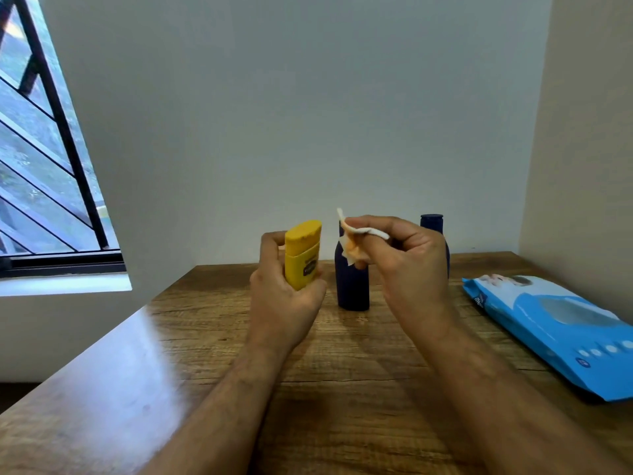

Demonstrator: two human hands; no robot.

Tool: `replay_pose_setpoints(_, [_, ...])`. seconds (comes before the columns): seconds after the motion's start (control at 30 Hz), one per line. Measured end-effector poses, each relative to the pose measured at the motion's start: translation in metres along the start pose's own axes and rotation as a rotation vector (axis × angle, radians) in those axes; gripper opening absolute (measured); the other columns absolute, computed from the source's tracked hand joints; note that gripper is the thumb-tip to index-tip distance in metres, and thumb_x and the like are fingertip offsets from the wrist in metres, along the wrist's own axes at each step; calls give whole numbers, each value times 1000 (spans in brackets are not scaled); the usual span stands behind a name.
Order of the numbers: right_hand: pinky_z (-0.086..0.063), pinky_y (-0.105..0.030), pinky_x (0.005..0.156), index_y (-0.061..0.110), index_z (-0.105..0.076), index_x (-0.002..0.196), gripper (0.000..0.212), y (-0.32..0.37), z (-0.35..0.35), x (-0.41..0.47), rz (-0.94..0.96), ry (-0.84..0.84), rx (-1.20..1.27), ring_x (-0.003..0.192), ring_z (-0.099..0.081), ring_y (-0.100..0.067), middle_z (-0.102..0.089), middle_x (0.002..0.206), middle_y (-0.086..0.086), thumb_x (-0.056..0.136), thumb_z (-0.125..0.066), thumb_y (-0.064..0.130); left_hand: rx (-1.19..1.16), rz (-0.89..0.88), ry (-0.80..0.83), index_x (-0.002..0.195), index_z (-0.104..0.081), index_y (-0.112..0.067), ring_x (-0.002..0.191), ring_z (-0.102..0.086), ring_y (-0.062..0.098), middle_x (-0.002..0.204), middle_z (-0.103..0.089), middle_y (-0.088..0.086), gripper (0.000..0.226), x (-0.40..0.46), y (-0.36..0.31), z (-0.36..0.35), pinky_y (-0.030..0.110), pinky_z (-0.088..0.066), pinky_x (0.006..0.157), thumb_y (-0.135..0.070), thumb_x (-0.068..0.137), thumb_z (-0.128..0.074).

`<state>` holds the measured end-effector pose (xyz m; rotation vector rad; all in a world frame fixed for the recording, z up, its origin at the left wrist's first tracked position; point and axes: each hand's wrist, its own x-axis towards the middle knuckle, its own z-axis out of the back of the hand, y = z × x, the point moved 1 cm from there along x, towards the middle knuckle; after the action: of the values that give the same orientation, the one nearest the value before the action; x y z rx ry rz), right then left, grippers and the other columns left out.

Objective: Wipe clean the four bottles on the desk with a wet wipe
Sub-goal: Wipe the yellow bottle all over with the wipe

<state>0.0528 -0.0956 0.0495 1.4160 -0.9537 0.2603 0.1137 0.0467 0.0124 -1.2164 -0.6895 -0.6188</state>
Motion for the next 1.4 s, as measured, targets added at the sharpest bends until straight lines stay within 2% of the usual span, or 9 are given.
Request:
replay_pose_setpoints(0.17, [-59,-29,58,24,-78,98,20,-5,-5,-4,-62,106,-41,75,-69,-17,-75,86,5,88,-68,10,-647,210,89,122,-52,-12,74,-68,36,87,-67,16,38,1,-4,-7,46,-58,62,-25,86,-57])
replay_pose_setpoints(0.4, [-45,-16,56,26,-80,91,25,-18,-11,-12,41,558,-496,66,-57,-5,-63,71,17,82,-68,6,-686,294,-81,99,-54,-9,55,-57,9,73,-55,5,11,12,-9,1,22,-49,49,-18,96,-51])
replay_pose_setpoints(0.57, [-44,-13,53,25,-79,97,25,-9,-10,-9,97,155,-260,66,-60,-3,-67,78,15,84,-70,6,-559,378,-91,91,-58,-13,65,-53,22,72,-56,3,27,12,1,-2,35,-49,63,-34,103,-47])
replay_pose_setpoints(0.67, [-58,-34,65,26,-76,106,25,-7,-4,-4,74,-20,-170,80,-67,-12,-71,89,12,88,-69,11,-669,493,44,107,-53,-13,59,-49,25,73,-52,7,57,9,3,-3,35,-46,56,-66,87,-49])
replay_pose_setpoints(0.83, [-50,-14,56,18,-76,104,23,-6,-17,-15,87,256,-193,65,-64,-1,-67,79,8,87,-69,4,-722,491,143,129,-42,-3,49,-48,19,69,-54,9,70,7,-4,-8,25,-41,41,-56,85,-56])
replay_pose_setpoints(1.03, [-47,-7,68,22,-78,100,18,-10,-19,-21,119,567,-393,75,-60,9,-59,82,30,85,-72,13,-724,584,11,97,-64,-6,66,-61,20,81,-61,9,52,15,-4,0,35,-54,64,-58,90,-58])
replay_pose_setpoints(1.13, [-47,-8,71,27,-76,104,23,-11,-18,-19,242,442,-536,79,-60,2,-65,91,17,86,-69,14,-783,602,130,87,-76,-11,69,-71,20,81,-73,10,54,11,-10,-6,30,-60,62,-49,101,-41])
replay_pose_setpoints(1.27, [-50,-14,63,26,-75,108,28,-10,-7,-8,261,13,-509,71,-58,-4,-60,83,8,87,-67,10,-749,618,248,103,-78,-13,83,-75,25,98,-77,16,58,5,-14,-13,42,-62,73,-48,105,-32])
replay_pose_setpoints(1.4, [-46,-11,62,24,-75,107,30,-15,-3,-6,270,120,-571,71,-56,-3,-58,83,10,84,-68,7,-623,578,106,92,-78,-15,80,-76,26,92,-78,14,59,7,-9,-13,41,-63,72,-54,103,-35])
